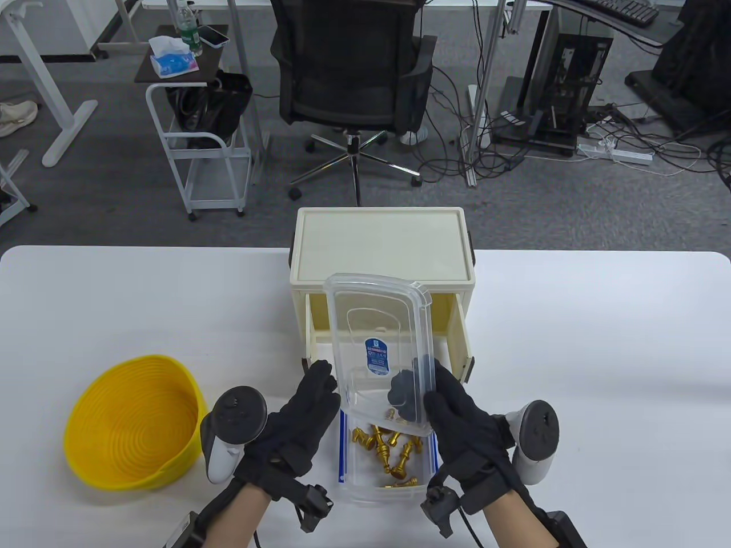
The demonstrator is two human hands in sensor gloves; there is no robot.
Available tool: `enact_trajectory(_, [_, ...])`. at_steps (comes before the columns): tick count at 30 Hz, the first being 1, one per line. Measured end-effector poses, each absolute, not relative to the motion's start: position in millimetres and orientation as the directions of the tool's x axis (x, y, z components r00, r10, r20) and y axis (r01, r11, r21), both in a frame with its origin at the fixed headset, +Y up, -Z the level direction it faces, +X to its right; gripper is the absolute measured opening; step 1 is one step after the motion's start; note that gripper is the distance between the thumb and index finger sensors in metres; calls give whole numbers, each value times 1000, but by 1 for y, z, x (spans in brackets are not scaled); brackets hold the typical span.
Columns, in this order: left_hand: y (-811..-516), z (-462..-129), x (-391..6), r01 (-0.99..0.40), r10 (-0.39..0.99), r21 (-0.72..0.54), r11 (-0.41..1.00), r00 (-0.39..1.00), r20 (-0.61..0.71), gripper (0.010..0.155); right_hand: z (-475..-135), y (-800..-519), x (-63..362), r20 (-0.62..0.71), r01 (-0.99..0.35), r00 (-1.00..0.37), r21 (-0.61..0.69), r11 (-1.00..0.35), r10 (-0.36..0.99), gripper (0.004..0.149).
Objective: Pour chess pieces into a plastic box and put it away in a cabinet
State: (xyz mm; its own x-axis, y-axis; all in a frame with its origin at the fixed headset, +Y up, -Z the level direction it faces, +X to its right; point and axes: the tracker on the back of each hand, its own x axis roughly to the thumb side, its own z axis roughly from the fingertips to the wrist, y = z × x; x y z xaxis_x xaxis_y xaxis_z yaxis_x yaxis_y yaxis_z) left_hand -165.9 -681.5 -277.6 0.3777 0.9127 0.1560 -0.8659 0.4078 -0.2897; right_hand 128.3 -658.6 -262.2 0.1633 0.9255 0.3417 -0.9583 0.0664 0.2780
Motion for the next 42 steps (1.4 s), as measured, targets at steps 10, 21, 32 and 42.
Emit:
enact_trajectory(10, [-680,-276,-163,-874,895,-204,441,410,179,69,-269,-681,126,138,-933,293,260,251,946,58])
enact_trajectory(21, [-691,-277,-157,-696,723,-209,687,683,103,72,-272,-685,129,19,-816,-533,253,-520,846,69])
enact_trajectory(32, [-727,-277,-134,-438,500,-417,797,864,49,74,-279,-715,124,-64,-509,-812,565,-649,581,79])
enact_trajectory(42, [-742,-274,-128,-380,453,-489,785,891,36,74,-280,-727,121,-64,-443,-848,632,-636,527,80])
